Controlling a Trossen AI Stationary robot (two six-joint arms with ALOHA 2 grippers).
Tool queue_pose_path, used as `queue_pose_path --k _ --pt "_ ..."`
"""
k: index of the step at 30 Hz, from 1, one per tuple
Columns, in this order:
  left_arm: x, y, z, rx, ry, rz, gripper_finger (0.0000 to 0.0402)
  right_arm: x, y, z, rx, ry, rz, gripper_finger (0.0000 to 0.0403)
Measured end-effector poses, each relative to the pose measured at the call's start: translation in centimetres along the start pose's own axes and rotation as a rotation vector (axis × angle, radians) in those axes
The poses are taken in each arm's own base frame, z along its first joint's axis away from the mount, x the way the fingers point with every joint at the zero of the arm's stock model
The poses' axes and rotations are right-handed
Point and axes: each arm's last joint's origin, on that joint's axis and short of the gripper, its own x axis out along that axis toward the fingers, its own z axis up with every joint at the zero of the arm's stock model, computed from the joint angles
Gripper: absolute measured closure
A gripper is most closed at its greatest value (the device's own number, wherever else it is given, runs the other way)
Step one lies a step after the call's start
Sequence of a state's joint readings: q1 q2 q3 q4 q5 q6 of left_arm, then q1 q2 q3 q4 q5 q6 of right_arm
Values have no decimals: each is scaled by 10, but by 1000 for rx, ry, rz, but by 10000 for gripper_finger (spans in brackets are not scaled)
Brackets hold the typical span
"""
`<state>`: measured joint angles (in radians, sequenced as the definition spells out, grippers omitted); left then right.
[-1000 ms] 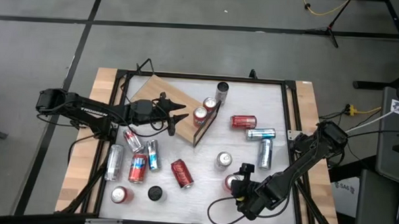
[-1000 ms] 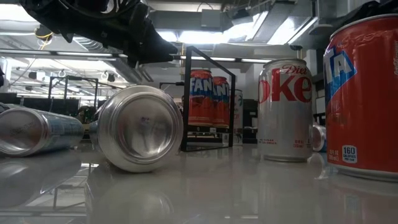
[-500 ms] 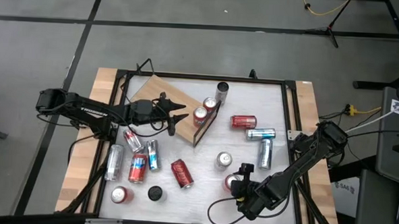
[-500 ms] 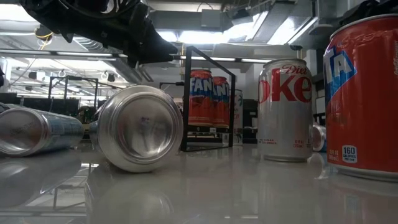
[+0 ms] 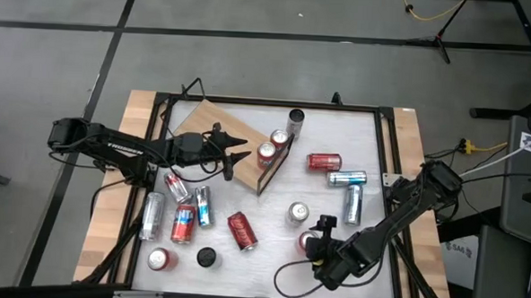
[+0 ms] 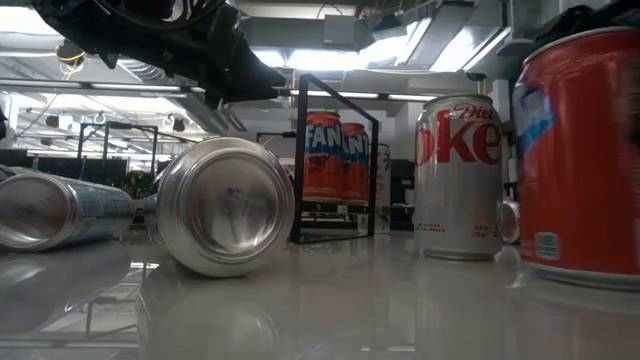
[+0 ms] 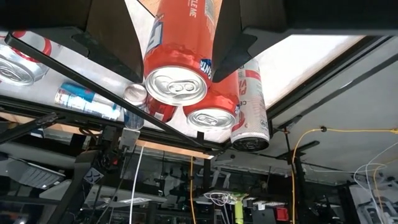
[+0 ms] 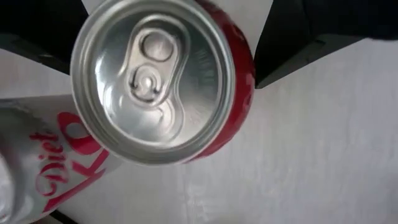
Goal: Pick and place cans onto a shelf
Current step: Put the center red soda can on the shelf
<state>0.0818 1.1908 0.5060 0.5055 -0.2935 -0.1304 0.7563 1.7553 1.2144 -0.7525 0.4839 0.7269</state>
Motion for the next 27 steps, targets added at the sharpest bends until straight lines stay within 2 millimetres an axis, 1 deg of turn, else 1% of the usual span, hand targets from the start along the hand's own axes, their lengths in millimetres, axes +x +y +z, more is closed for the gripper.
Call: queue_pose_path --k 5,13,16,22,27 --pt "0 0 0 0 0 0 219 6 -8 6 40 68 51 29" --pt "0 0 0 0 0 0 219 7 -9 7 18 87 74 31" --pt "0 0 0 0 0 0 219 7 -9 7 19 87 76 48" --pt "0 0 0 0 0 0 219 7 -9 8 22 81 80 114" --pt "0 0 0 0 0 0 219 7 -8 8 22 80 81 118"
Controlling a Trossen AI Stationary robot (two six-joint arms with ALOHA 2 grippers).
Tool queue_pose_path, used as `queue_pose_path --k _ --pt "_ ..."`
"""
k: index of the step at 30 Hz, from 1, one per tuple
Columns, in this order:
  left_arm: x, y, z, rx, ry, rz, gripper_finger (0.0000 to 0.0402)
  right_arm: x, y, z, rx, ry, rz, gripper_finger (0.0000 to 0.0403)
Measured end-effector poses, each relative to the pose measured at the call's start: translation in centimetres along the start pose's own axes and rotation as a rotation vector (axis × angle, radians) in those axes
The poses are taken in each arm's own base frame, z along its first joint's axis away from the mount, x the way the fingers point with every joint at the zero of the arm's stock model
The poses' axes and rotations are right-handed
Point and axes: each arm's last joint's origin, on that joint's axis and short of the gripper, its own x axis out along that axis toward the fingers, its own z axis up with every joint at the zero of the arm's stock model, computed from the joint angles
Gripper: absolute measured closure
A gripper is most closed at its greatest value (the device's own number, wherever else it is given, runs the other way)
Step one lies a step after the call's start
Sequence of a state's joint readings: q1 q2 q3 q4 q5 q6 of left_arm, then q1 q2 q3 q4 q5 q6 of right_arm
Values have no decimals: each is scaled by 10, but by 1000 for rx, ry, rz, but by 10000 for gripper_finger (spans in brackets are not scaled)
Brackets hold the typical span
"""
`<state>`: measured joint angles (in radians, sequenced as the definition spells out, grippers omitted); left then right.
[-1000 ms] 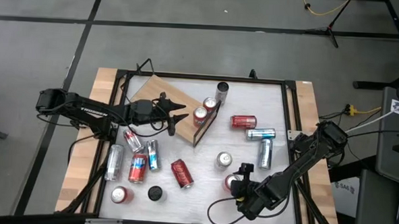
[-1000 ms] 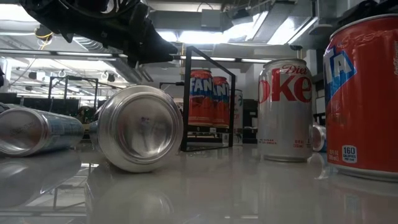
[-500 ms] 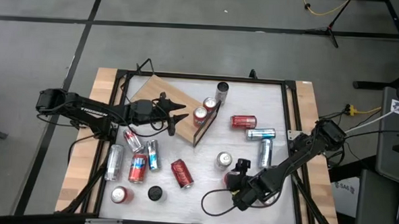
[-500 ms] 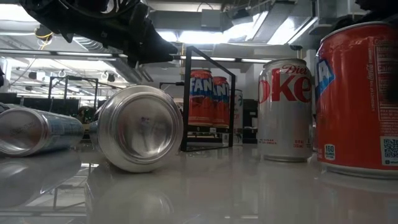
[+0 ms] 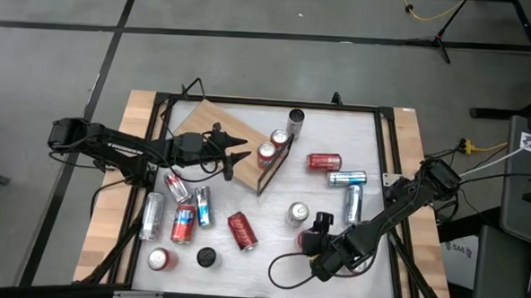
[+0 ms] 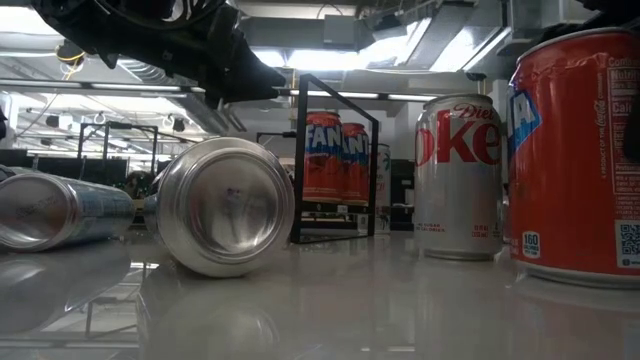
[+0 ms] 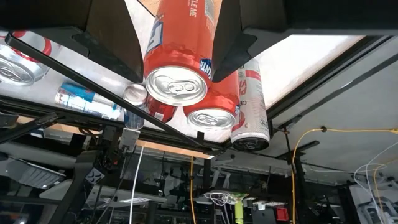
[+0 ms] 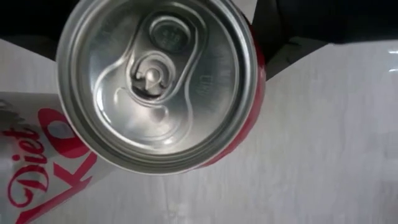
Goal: Pick and place cans onto a shelf
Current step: Put the center red soda can on the shelf
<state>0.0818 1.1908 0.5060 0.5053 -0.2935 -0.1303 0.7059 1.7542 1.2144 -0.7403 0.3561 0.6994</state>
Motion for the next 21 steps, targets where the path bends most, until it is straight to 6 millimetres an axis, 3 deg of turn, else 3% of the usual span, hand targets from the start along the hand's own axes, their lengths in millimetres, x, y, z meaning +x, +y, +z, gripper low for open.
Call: queue_pose_path --k 5,10,21 --pt "0 0 0 0 0 0 219 0 0 1 3 -5 4 100" --pt "0 0 0 0 0 0 219 0 0 1 2 -5 4 118" --pt "0 0 0 0 0 0 219 0 0 1 1 -5 5 116"
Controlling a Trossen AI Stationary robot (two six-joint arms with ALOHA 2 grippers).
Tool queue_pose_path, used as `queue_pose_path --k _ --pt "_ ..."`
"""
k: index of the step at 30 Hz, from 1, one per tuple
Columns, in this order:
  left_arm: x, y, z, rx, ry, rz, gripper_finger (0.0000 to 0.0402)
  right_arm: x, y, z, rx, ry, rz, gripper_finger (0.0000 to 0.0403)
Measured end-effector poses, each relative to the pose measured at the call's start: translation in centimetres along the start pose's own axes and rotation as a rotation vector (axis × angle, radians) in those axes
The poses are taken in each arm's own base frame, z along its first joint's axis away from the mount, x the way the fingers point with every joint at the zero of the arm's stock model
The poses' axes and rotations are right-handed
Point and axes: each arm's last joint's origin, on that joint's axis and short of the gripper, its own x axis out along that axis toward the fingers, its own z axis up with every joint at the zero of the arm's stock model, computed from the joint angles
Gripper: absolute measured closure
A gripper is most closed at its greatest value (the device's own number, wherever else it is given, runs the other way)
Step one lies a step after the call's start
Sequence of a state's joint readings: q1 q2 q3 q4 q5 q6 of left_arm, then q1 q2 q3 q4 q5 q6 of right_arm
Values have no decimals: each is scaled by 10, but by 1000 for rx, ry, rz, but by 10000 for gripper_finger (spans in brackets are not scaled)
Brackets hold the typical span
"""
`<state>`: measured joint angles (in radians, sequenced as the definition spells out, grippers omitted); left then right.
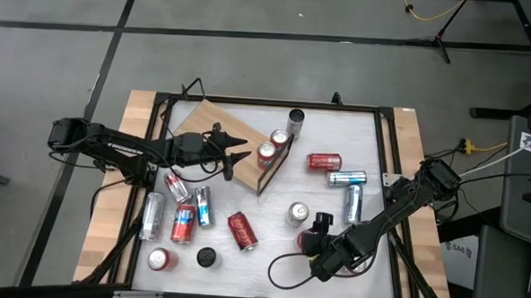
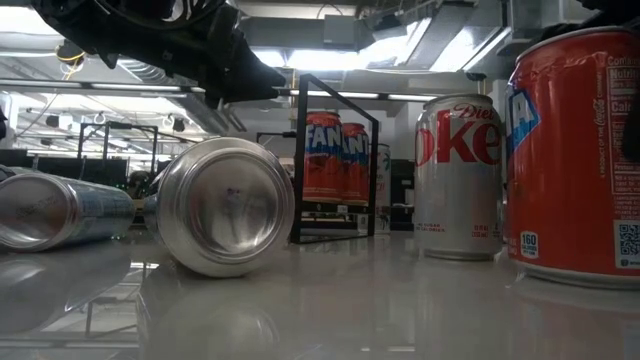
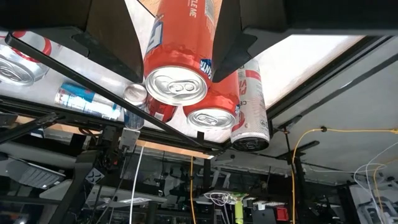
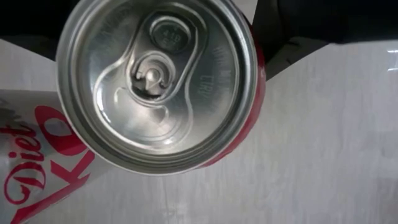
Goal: Pick and place cans onto a shelf
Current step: Put the center red soda can on the shelf
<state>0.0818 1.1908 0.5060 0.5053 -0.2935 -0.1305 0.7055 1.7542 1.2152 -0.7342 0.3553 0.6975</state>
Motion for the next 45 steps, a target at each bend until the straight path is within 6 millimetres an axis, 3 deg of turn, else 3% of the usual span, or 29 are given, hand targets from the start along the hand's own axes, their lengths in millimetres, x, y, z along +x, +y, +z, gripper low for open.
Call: queue_pose_path --k 15,25,35,45 --pt "-1 0 2 -2 -15 -2 219 -23 -5 24 -60 52 36 117" --pt "-26 4 31 -11 -151 -16 219 -44 -19 51 -102 69 44 115" --pt "-58 13 44 30 -167 5 219 -84 -46 92 -179 17 41 114" --pt "-64 16 39 54 -91 31 219 -140 -86 143 -317 -225 18 112"
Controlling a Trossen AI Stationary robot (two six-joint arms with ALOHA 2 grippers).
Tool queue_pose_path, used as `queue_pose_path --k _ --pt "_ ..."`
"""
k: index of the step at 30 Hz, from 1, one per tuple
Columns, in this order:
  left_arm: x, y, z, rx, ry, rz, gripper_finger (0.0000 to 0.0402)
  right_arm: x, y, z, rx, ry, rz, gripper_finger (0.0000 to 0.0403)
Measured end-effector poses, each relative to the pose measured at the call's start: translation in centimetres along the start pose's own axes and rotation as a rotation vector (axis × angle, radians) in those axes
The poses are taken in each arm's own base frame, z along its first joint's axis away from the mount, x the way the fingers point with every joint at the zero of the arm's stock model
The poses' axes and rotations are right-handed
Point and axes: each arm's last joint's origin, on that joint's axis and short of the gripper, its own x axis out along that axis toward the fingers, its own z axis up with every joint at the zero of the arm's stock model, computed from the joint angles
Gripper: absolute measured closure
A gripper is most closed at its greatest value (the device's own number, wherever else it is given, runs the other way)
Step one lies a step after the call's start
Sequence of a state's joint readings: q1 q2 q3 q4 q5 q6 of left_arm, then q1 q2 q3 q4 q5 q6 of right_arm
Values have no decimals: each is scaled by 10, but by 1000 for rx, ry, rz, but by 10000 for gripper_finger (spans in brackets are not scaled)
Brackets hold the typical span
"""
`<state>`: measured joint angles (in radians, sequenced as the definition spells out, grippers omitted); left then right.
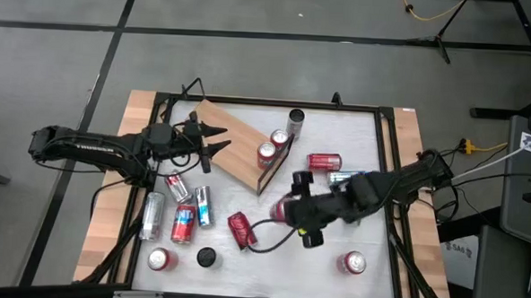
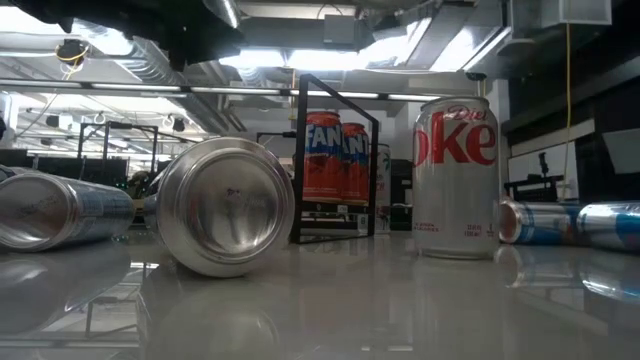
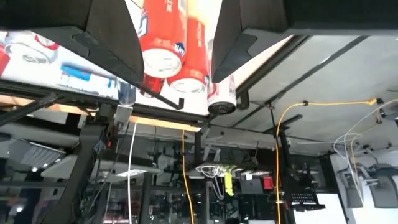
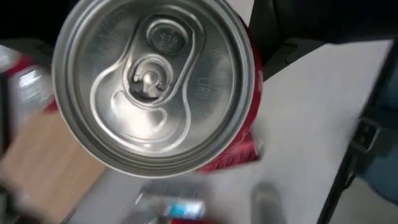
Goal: Pick and place cans onto a shelf
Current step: Put the center red soda can on the shelf
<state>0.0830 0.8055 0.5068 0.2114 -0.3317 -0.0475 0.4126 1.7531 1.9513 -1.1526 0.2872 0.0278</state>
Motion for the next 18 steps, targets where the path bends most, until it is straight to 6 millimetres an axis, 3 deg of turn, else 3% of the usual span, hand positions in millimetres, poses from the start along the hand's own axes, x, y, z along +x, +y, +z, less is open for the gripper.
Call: queue_pose_path --k 7,13,18 --pt "0 0 -2 7 20 1 219 -15 -57 18 -71 -135 -105 112" --pt "0 0 -3 28 32 7 219 -4 -105 19 -75 -206 -38 112" --pt "-4 5 -2 70 30 125 219 13 -143 17 -70 -242 -47 112"
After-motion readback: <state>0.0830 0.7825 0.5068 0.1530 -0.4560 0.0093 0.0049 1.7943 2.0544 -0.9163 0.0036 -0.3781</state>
